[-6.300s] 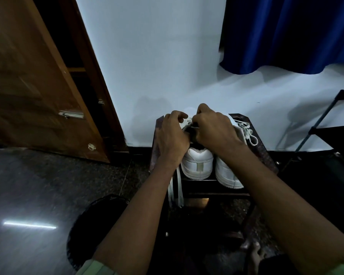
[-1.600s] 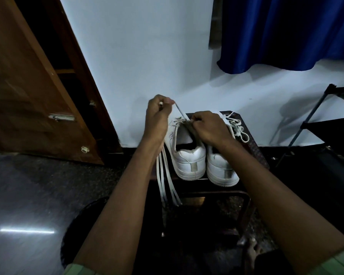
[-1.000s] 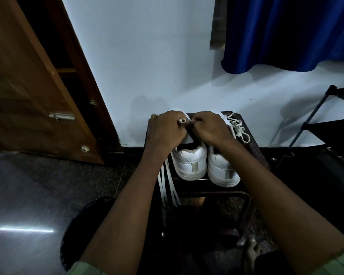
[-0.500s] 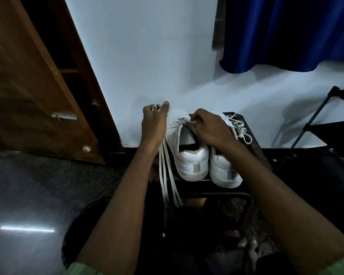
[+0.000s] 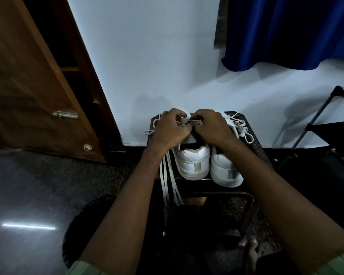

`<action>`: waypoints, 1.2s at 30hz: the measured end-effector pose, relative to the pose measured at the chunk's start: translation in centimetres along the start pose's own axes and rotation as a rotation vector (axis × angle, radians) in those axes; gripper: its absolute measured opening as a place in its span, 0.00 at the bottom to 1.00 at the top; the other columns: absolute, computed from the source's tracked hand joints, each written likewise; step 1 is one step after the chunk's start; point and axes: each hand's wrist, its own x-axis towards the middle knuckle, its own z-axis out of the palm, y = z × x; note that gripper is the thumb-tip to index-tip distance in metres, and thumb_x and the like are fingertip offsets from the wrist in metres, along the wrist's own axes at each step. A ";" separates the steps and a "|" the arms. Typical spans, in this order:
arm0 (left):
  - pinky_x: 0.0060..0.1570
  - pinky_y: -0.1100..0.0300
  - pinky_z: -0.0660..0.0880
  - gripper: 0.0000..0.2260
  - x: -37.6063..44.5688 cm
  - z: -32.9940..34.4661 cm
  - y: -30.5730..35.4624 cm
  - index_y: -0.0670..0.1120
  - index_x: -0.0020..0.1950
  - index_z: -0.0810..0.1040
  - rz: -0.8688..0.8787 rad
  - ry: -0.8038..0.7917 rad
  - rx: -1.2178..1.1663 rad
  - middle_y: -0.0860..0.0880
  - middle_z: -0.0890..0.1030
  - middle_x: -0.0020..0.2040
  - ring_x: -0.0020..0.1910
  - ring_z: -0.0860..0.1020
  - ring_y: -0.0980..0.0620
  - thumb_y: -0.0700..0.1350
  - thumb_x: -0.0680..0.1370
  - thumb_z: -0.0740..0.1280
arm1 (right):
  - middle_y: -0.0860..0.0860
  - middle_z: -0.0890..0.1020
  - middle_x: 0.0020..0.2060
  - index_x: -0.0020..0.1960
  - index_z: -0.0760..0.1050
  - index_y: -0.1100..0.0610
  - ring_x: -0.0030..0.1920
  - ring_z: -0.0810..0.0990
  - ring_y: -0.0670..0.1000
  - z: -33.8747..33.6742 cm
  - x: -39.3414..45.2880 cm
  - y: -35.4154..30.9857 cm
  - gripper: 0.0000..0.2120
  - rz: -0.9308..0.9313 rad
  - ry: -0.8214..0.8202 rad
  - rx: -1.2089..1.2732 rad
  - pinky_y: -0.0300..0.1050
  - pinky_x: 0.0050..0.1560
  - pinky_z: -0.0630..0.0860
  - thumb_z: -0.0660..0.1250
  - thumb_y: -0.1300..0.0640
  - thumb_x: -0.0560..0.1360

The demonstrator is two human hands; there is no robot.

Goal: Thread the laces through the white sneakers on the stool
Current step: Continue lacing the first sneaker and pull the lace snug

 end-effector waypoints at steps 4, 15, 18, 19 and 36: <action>0.54 0.61 0.71 0.16 -0.3 0.9 0.0 0.51 0.60 0.80 0.053 0.081 0.202 0.49 0.78 0.59 0.55 0.80 0.49 0.43 0.72 0.71 | 0.50 0.88 0.51 0.52 0.87 0.52 0.55 0.83 0.53 0.0 0.3 -0.2 0.09 0.027 -0.011 0.006 0.45 0.51 0.74 0.69 0.57 0.76; 0.47 0.64 0.62 0.16 -0.1 0.5 0.6 0.53 0.54 0.84 0.026 0.103 0.245 0.51 0.84 0.56 0.57 0.80 0.49 0.35 0.75 0.64 | 0.54 0.87 0.37 0.43 0.88 0.53 0.42 0.84 0.52 -0.1 1.0 0.9 0.10 0.314 -0.043 0.390 0.51 0.47 0.84 0.71 0.64 0.70; 0.48 0.60 0.64 0.13 -0.1 0.8 0.6 0.52 0.53 0.84 0.083 0.136 0.349 0.47 0.81 0.55 0.56 0.79 0.45 0.37 0.76 0.66 | 0.53 0.88 0.39 0.45 0.88 0.53 0.43 0.84 0.48 -0.1 0.7 1.1 0.06 0.292 -0.062 0.472 0.52 0.52 0.84 0.73 0.61 0.73; 0.49 0.59 0.65 0.11 0.0 0.8 0.5 0.53 0.52 0.84 0.096 0.154 0.371 0.48 0.81 0.55 0.56 0.80 0.45 0.38 0.76 0.68 | 0.52 0.88 0.40 0.45 0.88 0.53 0.43 0.84 0.47 -0.2 0.6 1.1 0.05 0.277 -0.063 0.487 0.50 0.53 0.83 0.73 0.60 0.74; 0.43 0.60 0.68 0.04 0.0 0.3 0.7 0.53 0.40 0.82 0.131 0.232 0.320 0.57 0.81 0.42 0.44 0.80 0.53 0.44 0.73 0.74 | 0.47 0.89 0.42 0.46 0.88 0.54 0.44 0.85 0.43 0.2 0.7 1.3 0.05 0.266 -0.060 0.535 0.42 0.52 0.82 0.73 0.60 0.77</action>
